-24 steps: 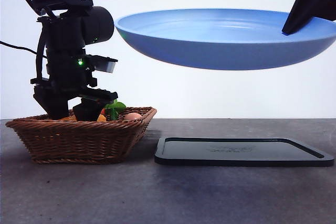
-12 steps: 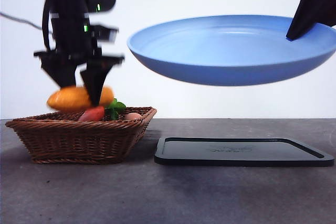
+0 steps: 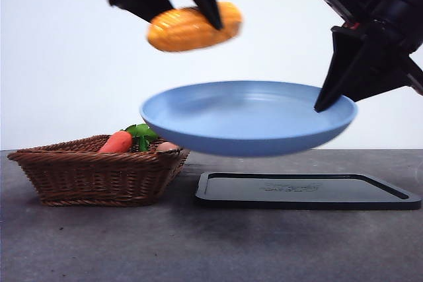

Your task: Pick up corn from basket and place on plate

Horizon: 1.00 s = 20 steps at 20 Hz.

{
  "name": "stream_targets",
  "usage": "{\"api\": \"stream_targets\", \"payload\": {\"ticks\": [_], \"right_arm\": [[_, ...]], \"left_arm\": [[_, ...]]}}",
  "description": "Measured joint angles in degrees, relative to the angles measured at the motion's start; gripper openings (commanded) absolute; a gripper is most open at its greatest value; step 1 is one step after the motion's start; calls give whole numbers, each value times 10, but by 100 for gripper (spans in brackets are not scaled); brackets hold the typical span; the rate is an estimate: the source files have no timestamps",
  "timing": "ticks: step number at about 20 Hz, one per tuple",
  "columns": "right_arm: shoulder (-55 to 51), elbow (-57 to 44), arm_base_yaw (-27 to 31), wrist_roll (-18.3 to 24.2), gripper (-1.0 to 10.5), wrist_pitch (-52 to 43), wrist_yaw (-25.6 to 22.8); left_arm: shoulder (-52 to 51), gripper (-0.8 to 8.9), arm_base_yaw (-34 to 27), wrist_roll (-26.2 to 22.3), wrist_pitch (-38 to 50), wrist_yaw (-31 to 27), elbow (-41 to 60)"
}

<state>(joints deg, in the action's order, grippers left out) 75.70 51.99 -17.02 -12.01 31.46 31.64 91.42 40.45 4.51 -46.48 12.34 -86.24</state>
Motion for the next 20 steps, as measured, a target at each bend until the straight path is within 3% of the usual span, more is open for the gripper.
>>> {"api": "stream_targets", "payload": {"ticks": [9,13,20], "right_arm": [[0,0,2,-17,2,-6,29],[0,0,2,-17,2,-6,30],[0,0,2,-17,2,-6,29]], "left_arm": [[84,161,58,-20,12,-20,5],[84,287,63,-20,-5,-20,5],[84,340,75,-20,-34,-19,5]]}}
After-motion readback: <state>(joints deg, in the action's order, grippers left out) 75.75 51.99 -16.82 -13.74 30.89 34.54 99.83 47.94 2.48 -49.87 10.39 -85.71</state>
